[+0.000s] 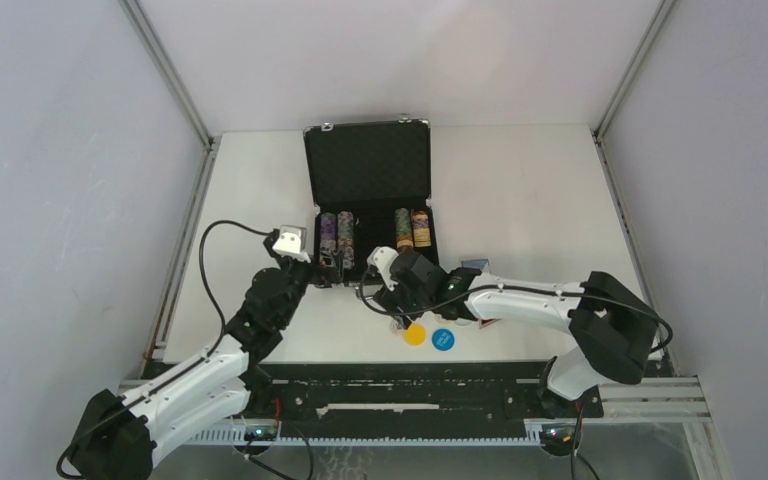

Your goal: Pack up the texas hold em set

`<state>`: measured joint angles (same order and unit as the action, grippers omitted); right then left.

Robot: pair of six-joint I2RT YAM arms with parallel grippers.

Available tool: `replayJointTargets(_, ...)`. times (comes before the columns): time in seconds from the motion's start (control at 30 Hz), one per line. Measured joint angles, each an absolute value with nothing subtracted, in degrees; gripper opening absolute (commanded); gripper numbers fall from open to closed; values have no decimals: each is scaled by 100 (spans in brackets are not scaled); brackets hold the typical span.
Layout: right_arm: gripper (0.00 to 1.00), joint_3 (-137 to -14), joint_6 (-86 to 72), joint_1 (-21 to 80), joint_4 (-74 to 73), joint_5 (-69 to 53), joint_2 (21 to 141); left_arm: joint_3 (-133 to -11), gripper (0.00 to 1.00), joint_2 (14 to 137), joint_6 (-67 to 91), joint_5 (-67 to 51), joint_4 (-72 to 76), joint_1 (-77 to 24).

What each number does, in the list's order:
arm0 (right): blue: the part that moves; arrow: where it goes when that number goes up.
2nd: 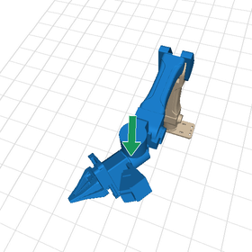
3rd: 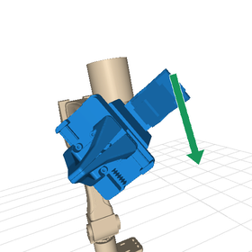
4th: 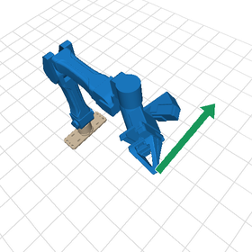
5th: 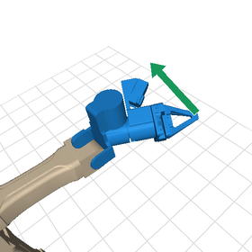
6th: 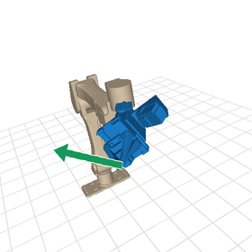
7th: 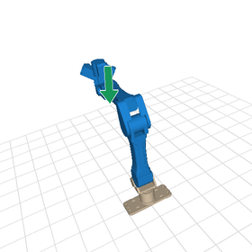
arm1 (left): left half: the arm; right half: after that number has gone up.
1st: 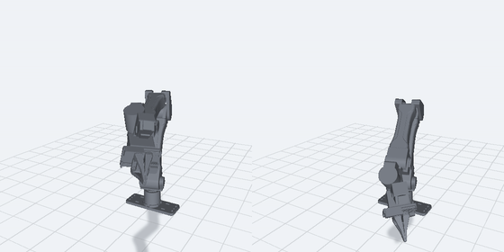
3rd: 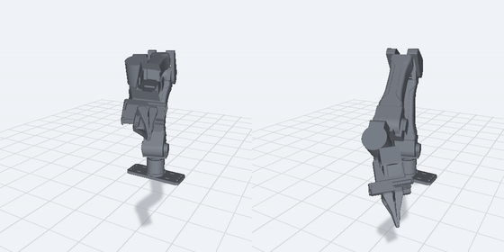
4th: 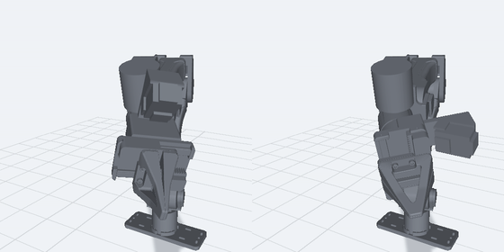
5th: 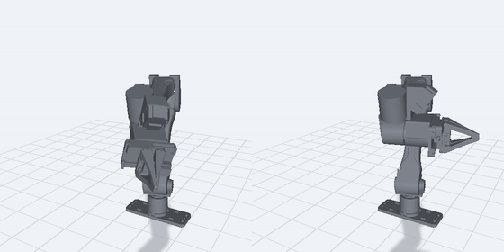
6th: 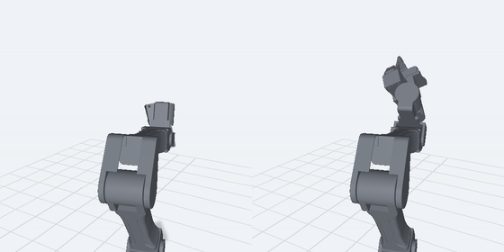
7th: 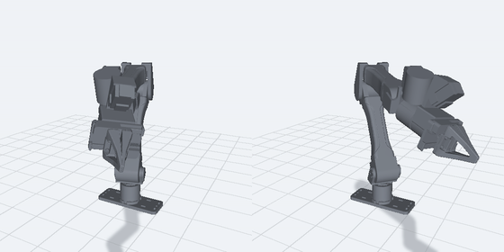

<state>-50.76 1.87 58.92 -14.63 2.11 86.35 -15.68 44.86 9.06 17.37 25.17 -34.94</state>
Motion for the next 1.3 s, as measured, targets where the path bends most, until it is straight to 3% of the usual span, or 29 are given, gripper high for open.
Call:
replayJointTargets(0.23, 81, -5076, 355, 5852, -1678, 207, 9102, -1568, 100, 4495, 906, 1737, 2517, -3485)
replayJointTargets(0.77, 83, -5231, 351, 6182, -1778, 200, 9465, -1568, 100, 4565, 906, 1734, 2521, -3483)
replayJointTargets(1.3, 70, -5334, 246, 6300, -1785, 489, 9640, -1568, 100, 4563, 908, 1734, 2521, -3483)
